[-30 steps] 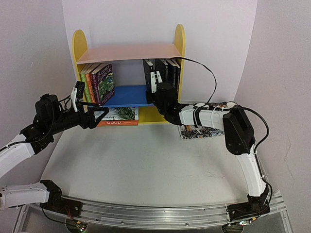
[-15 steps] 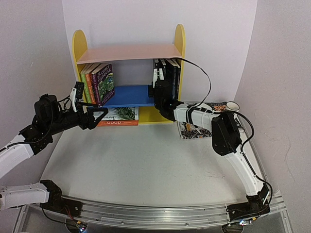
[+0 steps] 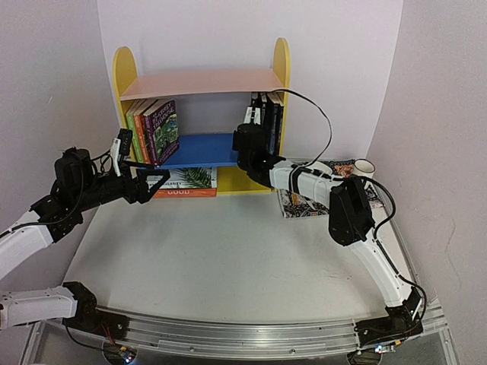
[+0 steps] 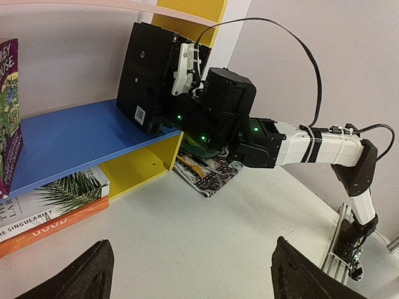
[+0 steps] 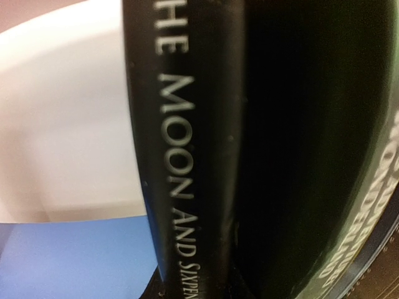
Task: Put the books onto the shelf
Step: Place the book on the book pile on the shelf.
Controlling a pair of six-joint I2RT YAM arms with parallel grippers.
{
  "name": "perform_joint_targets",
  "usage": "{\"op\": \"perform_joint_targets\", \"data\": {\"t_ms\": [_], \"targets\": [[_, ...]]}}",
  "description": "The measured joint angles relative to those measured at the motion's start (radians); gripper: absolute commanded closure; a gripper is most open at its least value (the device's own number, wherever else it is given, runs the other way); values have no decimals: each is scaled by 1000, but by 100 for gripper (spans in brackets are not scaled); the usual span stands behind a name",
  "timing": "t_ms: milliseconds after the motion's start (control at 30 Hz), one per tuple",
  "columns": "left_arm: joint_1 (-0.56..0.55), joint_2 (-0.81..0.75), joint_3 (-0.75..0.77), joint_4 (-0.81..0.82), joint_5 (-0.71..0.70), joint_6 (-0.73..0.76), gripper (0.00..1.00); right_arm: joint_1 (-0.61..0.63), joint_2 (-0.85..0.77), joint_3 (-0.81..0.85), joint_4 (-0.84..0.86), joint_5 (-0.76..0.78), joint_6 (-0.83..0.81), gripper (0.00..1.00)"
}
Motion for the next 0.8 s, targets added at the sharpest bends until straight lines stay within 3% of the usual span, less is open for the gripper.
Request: {"op": "perform_joint_targets", "data": {"t_ms": [300,700,767,800], "targets": [[0,0,0,0,10,0,11,-2,0,19,-61,20,100,100],[0,0,0,-7,14,-1,11,-5,0,37,-105,18,118,100],[0,0,0,-7,14,-2,11,-6,-1,37,-106,17,119,91],[0,0,0,-7,14,-4,11,-6,-1,37,-106,16,119,79]]}}
